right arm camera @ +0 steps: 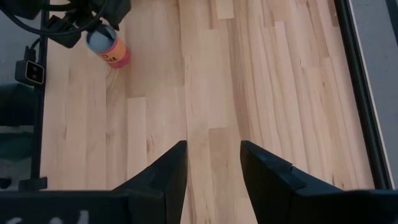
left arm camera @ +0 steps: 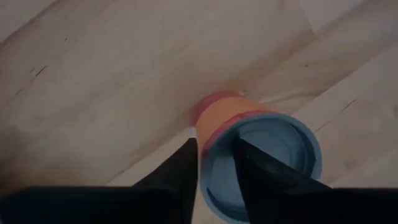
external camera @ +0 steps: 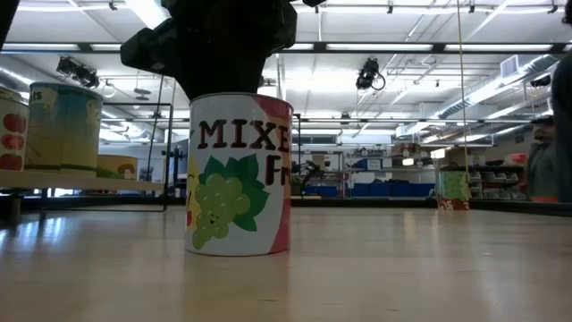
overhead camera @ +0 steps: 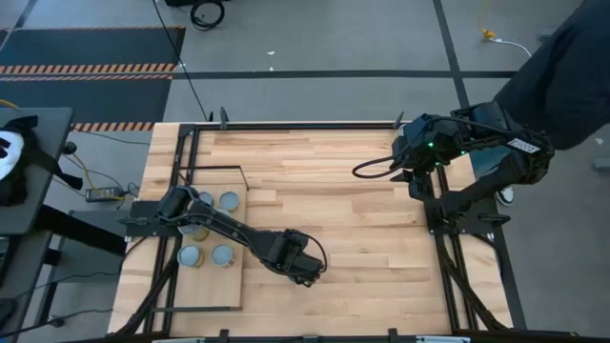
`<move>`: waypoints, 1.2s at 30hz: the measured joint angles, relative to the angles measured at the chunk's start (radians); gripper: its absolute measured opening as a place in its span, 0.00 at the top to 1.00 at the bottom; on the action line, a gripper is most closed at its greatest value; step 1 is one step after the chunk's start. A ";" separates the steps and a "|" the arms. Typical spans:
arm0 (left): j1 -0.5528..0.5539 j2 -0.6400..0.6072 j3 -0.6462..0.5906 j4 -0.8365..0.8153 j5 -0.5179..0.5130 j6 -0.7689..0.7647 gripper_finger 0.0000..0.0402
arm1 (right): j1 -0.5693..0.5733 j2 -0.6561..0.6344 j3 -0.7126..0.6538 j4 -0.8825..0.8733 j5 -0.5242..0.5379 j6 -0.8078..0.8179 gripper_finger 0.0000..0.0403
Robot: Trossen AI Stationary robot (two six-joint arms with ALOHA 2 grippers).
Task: Pick and place cans onto a shelf
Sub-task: Put the canned mixed fruits on the shelf
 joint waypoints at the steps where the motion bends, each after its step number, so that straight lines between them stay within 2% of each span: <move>1: -0.001 0.000 0.000 0.000 0.000 0.004 0.75 | 0.000 0.000 0.000 0.000 0.000 -0.001 0.62; 5: -0.006 -0.004 -0.001 -0.004 0.011 0.019 0.92 | 0.000 0.000 0.000 0.000 0.000 -0.005 0.62; 7: -0.008 -0.010 0.000 -0.015 0.012 0.019 0.97 | 0.000 0.000 0.000 0.000 0.000 -0.011 0.62; 14: -0.052 -0.110 0.068 -0.222 0.027 0.010 0.97 | 0.000 0.000 0.000 0.000 0.022 -0.013 0.62; 20: -0.145 -0.258 0.102 -0.365 0.090 -0.064 0.97 | 0.000 0.000 0.000 0.009 0.032 -0.022 0.62; 24: -0.231 -0.345 0.085 -0.471 0.080 -0.134 0.97 | 0.000 0.000 0.000 0.011 0.061 -0.009 0.62; 26: -0.276 -0.384 0.057 -0.529 0.059 -0.204 0.97 | -0.002 0.000 0.000 0.017 0.066 0.001 0.62; 31: -0.377 -0.520 -0.103 -0.491 0.008 -0.392 0.97 | -0.002 0.000 0.000 0.035 0.072 0.020 0.62; 36: -0.468 -0.638 -0.267 -0.491 0.052 -0.516 0.97 | -0.002 0.000 0.000 0.047 0.072 0.035 0.62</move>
